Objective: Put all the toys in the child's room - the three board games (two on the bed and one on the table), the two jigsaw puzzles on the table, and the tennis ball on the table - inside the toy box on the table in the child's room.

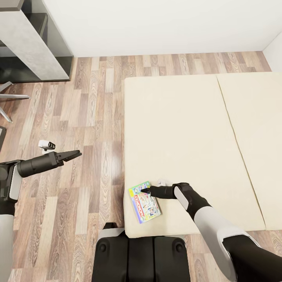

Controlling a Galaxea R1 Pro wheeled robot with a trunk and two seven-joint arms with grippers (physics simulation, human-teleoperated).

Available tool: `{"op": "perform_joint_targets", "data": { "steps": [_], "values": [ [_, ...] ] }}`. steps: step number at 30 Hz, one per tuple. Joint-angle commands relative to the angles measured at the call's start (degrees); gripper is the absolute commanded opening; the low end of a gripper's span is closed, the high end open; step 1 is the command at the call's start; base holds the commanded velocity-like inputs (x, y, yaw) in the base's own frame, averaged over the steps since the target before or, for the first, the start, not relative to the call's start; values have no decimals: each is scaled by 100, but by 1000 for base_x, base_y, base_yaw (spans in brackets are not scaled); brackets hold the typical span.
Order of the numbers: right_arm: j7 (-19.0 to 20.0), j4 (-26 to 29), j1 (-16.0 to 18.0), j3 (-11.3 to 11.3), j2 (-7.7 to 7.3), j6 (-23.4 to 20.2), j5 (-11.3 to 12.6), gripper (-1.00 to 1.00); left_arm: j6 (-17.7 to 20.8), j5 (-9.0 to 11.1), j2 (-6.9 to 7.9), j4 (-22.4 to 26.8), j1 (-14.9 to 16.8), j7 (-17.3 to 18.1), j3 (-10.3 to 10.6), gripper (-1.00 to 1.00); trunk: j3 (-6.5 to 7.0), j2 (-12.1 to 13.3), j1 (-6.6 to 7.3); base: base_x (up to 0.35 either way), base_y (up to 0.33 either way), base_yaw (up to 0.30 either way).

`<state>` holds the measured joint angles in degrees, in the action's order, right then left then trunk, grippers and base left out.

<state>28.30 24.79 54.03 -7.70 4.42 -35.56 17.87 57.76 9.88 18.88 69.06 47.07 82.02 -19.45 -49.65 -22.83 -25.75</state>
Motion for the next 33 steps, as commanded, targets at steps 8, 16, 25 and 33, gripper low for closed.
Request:
{"op": "perform_joint_targets", "data": {
  "steps": [8,16,25,33],
  "values": [
    [13,1,2,-15,-8,-37,16,100,60,-1,1,2,3,14,2,100,-6,-9,-3,0,0,0],
    [122,-8,2,-14,-3,-106,15,100,57,-3,1,2,1,8,4,100,-6,-9,-3,0,0,0],
    [578,-9,2,-21,-3,-261,15,100,52,-3,1,2,-3,9,10,100,-6,-9,-3,0,0,0],
    [629,-9,2,-21,-21,-265,16,100,51,-3,8,2,-7,15,4,100,-6,-9,-3,0,0,0]
  ]
}}
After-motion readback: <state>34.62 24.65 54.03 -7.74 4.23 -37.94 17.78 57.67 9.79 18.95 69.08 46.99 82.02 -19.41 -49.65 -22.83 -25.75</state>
